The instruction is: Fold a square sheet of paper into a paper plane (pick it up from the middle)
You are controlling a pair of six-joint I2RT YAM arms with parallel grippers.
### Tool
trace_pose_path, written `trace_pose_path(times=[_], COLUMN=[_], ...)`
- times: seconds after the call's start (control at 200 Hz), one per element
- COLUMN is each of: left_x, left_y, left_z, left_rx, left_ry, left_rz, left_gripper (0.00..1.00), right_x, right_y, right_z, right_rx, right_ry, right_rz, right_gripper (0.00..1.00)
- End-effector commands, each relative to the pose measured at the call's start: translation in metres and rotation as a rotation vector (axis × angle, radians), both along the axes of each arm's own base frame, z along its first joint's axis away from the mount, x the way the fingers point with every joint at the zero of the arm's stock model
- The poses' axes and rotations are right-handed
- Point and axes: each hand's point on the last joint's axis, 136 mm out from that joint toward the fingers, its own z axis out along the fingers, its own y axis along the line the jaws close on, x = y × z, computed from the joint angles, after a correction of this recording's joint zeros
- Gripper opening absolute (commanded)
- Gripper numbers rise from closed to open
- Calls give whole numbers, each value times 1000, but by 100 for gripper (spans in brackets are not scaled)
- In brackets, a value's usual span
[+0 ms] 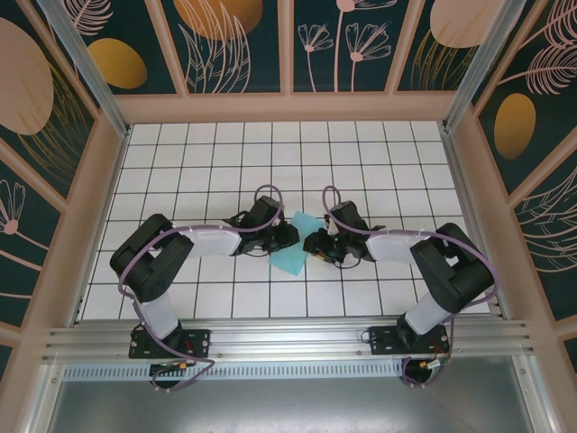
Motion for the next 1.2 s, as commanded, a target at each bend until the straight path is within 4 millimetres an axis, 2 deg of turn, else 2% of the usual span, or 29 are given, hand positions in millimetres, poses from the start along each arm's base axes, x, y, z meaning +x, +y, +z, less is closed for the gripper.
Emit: trace_pose_path(times=[0.0, 0.35, 0.585, 0.791, 1.191], left_x=[-1, -5, -6, -4, -1], left_y=[3, 7, 9, 8, 9], left_z=[-9, -19, -20, -17, -15], left_rx=[27, 45, 49, 46, 43], left_ry=[12, 35, 38, 30, 23], left_rz=[-5, 2, 6, 10, 33], left_gripper=[25, 25, 24, 24, 24], right_x=[6, 11, 14, 13, 10], right_y=[2, 7, 13, 13, 17], right_z=[0, -5, 11, 9, 9], right_rx=[21, 40, 125, 145, 196], right_ry=[-1, 35, -5, -9, -58], right_rz=[-19, -57, -70, -77, -43], right_gripper=[39, 38, 37, 37, 29])
